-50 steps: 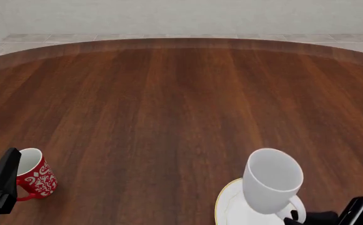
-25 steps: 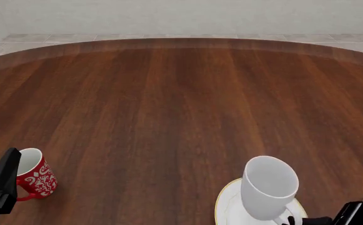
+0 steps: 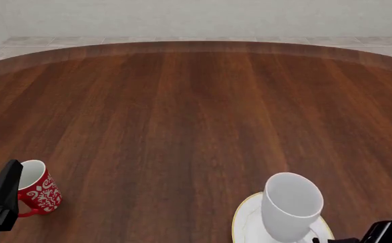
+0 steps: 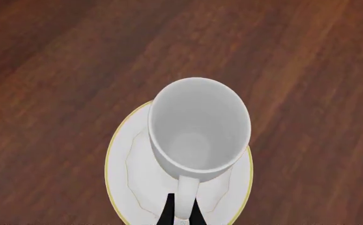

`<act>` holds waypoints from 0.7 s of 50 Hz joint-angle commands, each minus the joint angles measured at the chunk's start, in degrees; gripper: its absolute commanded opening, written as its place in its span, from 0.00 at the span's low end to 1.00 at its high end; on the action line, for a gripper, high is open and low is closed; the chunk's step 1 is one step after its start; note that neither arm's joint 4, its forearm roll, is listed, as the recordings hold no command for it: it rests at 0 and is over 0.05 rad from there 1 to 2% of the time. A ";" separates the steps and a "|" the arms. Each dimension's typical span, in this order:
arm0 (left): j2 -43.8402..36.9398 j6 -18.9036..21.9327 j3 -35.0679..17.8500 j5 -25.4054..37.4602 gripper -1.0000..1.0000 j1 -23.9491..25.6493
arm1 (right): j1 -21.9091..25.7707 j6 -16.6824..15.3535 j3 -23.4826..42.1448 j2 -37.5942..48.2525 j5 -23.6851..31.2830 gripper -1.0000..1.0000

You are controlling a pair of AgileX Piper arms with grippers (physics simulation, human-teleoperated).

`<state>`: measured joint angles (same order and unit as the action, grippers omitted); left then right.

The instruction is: Put the white mug on the plate.

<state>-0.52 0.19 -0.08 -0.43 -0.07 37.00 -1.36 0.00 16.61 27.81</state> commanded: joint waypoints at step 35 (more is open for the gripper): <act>0.14 0.01 0.03 0.09 1.00 0.00 | -1.33 0.03 0.33 -8.77 7.54 1.00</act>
<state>-0.52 0.19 -0.08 -0.43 -0.07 36.55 -0.91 0.21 12.90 31.40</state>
